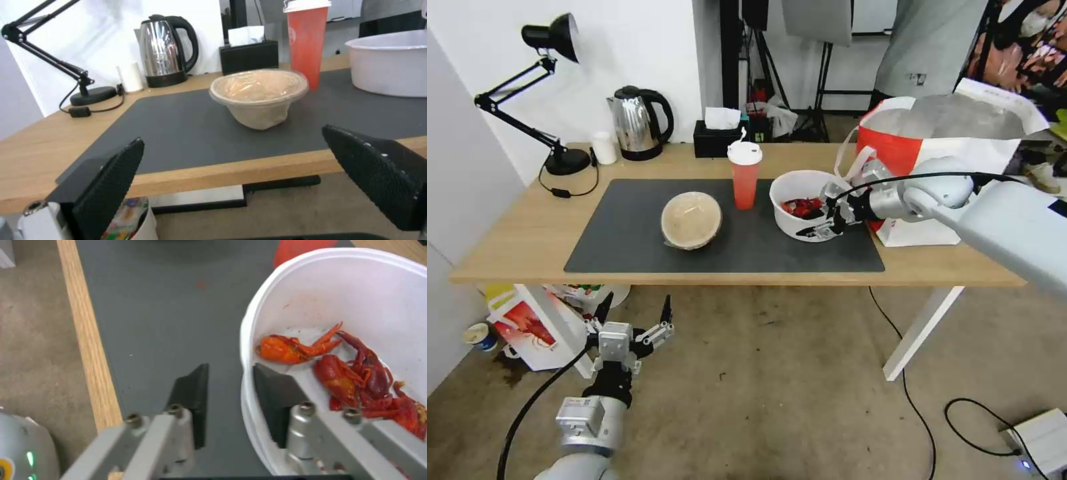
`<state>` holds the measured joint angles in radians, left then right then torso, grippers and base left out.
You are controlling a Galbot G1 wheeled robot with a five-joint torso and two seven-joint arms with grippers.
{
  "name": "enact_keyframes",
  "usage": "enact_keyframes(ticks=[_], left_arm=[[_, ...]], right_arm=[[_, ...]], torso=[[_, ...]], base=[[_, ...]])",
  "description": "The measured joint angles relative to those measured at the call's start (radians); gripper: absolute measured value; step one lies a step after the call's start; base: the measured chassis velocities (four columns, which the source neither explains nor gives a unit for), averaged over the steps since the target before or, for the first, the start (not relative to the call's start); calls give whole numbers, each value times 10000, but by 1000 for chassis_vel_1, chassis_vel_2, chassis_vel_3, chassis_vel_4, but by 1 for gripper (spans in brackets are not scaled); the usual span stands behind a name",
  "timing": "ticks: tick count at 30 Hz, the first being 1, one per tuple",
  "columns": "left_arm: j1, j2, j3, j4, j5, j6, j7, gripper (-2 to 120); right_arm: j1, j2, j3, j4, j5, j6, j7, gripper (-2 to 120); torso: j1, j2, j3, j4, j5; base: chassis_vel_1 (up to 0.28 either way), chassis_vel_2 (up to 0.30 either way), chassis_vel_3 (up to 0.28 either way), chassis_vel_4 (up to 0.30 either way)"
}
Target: Pick up the trash from the table and place it into the takeout bag.
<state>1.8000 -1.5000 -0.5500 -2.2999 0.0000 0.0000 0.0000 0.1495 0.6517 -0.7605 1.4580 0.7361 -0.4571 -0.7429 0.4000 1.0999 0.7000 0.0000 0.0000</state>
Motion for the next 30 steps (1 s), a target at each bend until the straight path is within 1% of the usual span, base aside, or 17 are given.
enact_keyframes(ticks=[1,2,3,5,6,7,21,30], left_arm=[[0,0,0,0,0,0,0,100],[0,0,0,0,0,0,0,100],[0,0,0,0,0,0,0,100],[0,0,0,0,0,0,0,100],[0,0,0,0,0,0,0,100],[0,0,0,0,0,0,0,100],[0,0,0,0,0,0,0,100],[1,0,0,0,0,0,0,100]], right_arm=[[8,4,8,-25,21,-6,-19,18],[8,4,8,-25,21,-6,-19,18],[10,7,9,-39,35,-15,-31,15],[10,21,10,-68,54,-25,-59,3],[10,21,10,-68,54,-25,-59,3],[4,29,11,-76,56,-26,-68,0],[79,146,64,-299,79,-10,-291,0],[280,-18,155,-358,79,13,-426,0]], torso=[[0,1,0,0,0],[0,1,0,0,0],[0,0,0,0,0],[1,0,0,0,0],[1,0,0,0,0],[0,0,0,0,0],[0,1,0,1,0],[0,1,0,-1,1]], base=[[0,0,0,0],[0,0,0,0],[0,0,0,0],[0,0,0,0],[0,0,0,0],[0,0,0,0],[0,0,0,0],[0,0,0,0]])
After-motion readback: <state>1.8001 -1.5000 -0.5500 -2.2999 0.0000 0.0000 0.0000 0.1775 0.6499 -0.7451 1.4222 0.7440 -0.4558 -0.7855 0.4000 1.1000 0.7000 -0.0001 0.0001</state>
